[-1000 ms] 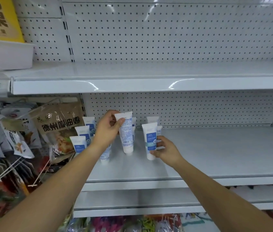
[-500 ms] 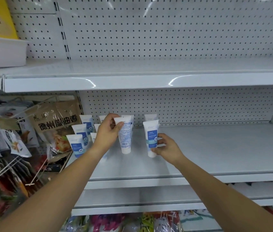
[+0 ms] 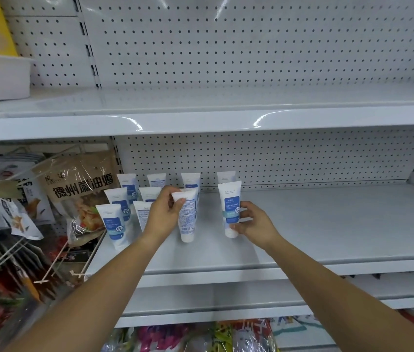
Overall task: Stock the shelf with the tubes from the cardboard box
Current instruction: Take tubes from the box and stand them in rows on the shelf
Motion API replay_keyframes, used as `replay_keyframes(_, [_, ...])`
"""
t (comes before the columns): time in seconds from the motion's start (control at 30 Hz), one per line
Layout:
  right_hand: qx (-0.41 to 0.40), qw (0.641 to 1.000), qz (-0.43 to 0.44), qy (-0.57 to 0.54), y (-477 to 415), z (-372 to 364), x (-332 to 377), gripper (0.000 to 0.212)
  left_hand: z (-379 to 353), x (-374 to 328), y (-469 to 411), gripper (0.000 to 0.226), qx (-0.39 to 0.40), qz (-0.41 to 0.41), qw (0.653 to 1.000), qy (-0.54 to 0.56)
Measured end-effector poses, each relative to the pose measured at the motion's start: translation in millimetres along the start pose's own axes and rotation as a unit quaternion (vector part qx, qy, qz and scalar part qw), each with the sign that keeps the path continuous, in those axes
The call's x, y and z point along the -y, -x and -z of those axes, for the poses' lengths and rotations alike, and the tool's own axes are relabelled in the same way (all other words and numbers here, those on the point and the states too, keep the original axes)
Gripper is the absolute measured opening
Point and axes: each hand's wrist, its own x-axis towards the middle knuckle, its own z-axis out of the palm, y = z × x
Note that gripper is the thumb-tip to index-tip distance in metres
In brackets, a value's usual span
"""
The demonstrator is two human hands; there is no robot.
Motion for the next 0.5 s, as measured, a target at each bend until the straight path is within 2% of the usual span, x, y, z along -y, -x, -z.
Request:
replay_keyframes(0.2, [-0.002, 1.000, -0.003, -0.008, -1, 1, -5, 0.049, -3, 7, -1, 0.014, 0.004, 0.005, 1.000, -0.026])
replay_keyframes(0.5, [-0.001, 1.000, -0.005, -0.021, -7, -3, -11, 0.049, -7, 17, 3, 0.014, 0.013, 0.014, 1.000, -0.006])
